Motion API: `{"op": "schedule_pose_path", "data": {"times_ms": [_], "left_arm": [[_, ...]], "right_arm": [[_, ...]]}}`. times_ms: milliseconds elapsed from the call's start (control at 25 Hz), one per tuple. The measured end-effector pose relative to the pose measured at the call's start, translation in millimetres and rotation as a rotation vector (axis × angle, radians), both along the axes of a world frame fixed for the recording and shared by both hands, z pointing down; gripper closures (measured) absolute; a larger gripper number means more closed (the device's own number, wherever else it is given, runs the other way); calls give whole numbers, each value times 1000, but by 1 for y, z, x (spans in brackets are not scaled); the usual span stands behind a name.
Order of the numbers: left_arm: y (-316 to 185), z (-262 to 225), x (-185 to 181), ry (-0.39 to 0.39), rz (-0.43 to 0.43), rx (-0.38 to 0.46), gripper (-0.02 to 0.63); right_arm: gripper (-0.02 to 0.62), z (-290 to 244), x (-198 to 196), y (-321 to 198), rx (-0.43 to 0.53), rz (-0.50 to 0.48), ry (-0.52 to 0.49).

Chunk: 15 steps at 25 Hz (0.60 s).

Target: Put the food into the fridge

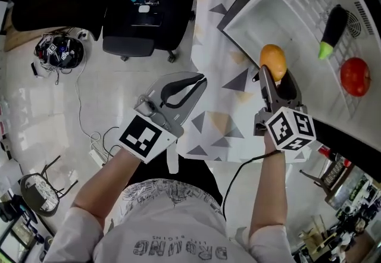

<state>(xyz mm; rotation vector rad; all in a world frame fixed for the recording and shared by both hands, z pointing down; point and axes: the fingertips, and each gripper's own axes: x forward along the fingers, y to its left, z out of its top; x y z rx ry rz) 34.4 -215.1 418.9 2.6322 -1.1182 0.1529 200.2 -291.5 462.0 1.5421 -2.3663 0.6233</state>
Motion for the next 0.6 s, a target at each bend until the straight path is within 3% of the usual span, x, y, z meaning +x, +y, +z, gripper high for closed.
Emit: {"op": "schedule_pose_path", "data": {"times_ms": [600], "left_arm": [[-24, 20, 8, 0, -20, -9, 581]], "right_arm": [[327, 36, 18, -59, -7, 16, 68]]}}
